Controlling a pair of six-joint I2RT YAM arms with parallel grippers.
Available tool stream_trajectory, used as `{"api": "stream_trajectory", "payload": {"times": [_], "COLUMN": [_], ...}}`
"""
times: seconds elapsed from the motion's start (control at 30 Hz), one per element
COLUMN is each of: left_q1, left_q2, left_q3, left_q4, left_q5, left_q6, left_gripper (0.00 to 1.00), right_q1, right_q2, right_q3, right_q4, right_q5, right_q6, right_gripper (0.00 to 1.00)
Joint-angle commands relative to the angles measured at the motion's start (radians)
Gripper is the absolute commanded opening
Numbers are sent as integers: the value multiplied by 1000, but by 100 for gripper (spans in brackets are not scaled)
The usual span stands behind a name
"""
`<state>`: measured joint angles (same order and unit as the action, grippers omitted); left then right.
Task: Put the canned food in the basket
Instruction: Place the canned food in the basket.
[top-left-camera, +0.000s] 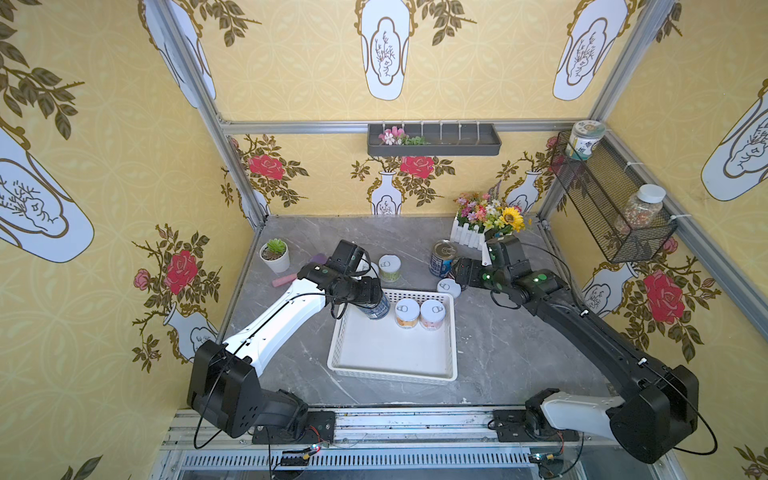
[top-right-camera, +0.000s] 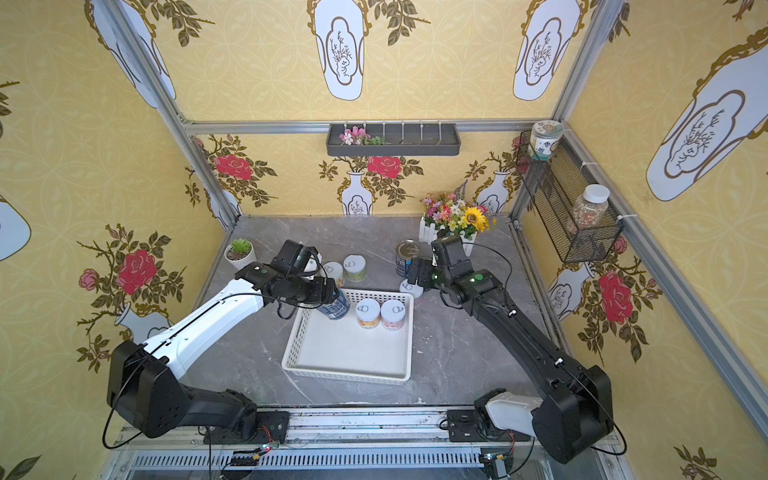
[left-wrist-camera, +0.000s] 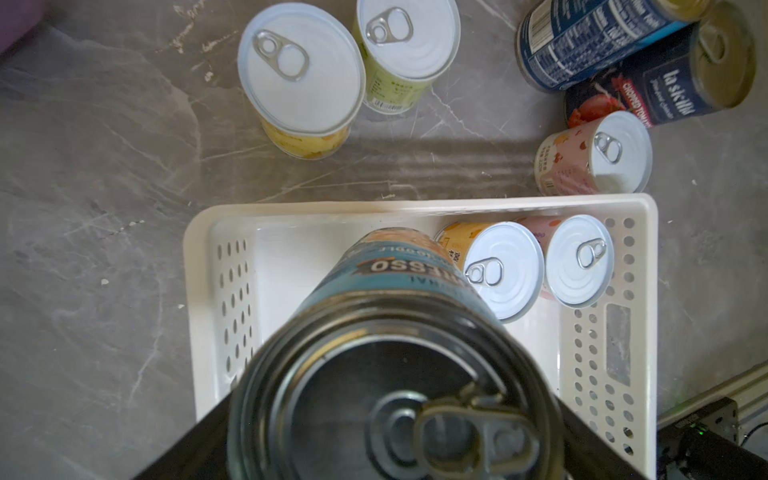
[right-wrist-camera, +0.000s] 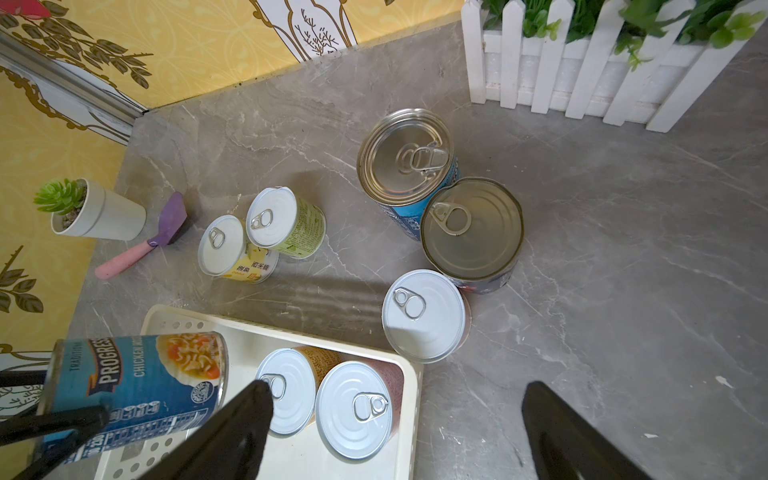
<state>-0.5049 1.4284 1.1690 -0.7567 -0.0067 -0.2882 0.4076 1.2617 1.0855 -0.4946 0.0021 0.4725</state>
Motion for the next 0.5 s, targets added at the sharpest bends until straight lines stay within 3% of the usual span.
{"api": "stream_trajectory", "payload": {"times": [0.0,0.47], "left_q1": [-9,-83], "left_q2": [46,239], "left_q3": [19,82], "left_q4": [56,22], "left_q5": [-39,-187], "left_q6": [1,0], "left_gripper": [82,82], "right_q1": [3,4], "right_q2": [10,37], "right_q3": [6,16], "right_q4": [14,13], "right_q5": [0,-5], "right_q6": [-2,-3], "right_gripper": [97,97]}}
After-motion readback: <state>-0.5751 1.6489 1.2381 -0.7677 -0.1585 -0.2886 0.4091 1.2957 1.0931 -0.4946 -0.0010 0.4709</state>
